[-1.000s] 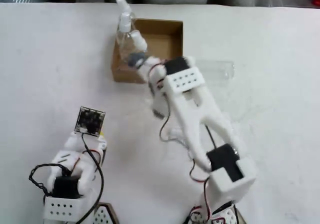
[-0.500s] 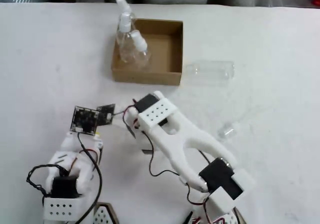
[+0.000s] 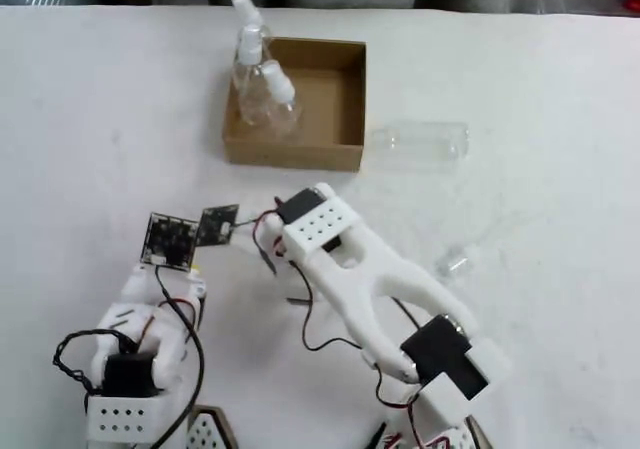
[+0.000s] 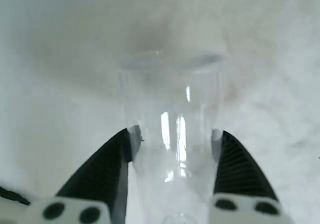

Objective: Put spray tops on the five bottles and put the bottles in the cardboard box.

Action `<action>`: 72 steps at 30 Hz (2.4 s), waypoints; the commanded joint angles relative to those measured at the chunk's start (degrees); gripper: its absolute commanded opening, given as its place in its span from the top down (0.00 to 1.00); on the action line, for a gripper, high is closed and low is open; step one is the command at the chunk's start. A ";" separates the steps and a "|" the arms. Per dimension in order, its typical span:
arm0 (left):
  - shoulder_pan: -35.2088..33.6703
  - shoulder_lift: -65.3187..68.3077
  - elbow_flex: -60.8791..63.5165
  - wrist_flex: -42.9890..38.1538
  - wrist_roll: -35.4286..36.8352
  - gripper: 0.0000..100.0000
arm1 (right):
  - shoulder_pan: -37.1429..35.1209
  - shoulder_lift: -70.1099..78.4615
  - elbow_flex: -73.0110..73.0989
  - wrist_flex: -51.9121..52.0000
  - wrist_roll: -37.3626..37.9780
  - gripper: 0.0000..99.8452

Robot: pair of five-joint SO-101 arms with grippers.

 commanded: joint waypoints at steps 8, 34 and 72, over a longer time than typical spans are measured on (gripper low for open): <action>-0.40 -1.01 -0.09 0.09 -0.53 0.97 | 0.57 -3.30 -2.81 5.05 -0.09 0.62; -0.31 -1.01 -0.09 0.09 -0.53 0.97 | 23.60 -20.53 -2.81 20.00 6.77 0.88; -0.13 -1.01 -0.09 0.09 -0.53 0.97 | 20.88 -10.59 21.80 -19.47 13.45 0.84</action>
